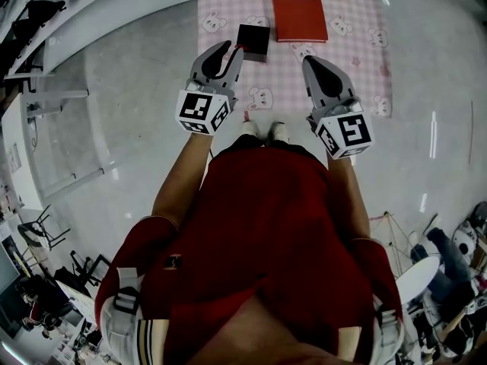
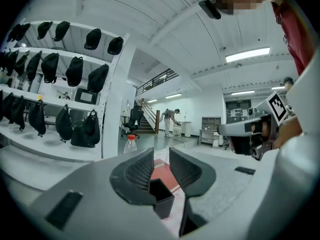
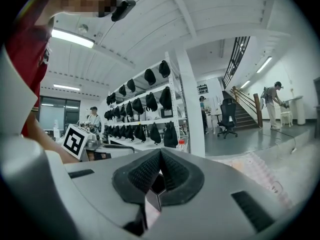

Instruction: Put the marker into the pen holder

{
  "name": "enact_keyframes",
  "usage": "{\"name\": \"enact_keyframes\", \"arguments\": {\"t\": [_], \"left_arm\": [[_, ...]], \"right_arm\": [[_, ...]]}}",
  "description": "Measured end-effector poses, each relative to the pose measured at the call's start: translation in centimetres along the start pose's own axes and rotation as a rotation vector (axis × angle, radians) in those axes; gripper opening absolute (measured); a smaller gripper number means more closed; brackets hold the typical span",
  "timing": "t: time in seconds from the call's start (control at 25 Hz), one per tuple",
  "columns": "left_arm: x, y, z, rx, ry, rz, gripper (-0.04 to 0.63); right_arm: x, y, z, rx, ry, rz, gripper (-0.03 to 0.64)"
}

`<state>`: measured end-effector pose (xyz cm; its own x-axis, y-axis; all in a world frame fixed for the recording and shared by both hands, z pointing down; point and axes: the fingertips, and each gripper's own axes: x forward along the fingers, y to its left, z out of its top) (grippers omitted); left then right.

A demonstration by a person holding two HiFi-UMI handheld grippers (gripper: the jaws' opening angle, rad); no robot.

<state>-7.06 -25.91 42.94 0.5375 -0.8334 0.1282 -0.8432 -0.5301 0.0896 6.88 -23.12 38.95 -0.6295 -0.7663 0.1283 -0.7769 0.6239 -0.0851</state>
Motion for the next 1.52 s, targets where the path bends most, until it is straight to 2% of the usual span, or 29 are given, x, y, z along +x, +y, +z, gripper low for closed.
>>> {"name": "enact_keyframes", "arguments": {"t": [0.36,0.84,1.52], "left_arm": [[-1.4,-3.3,4.6,0.007,-0.094,-0.057,0.083],[-2.2,-6.0,8.5,-0.001,-0.156,-0.089,0.008],[-1.5,-6.5,8.3,-0.003,-0.161,-0.117,0.007]], "right_arm": [[-0.8,0.8,1.3,0.001,-0.047,0.026,-0.002],[-2.4,2.0,3.5,0.004,-0.094,0.056,-0.002],[-1.7,2.3,3.5,-0.021,-0.106,0.082,-0.002]]}}
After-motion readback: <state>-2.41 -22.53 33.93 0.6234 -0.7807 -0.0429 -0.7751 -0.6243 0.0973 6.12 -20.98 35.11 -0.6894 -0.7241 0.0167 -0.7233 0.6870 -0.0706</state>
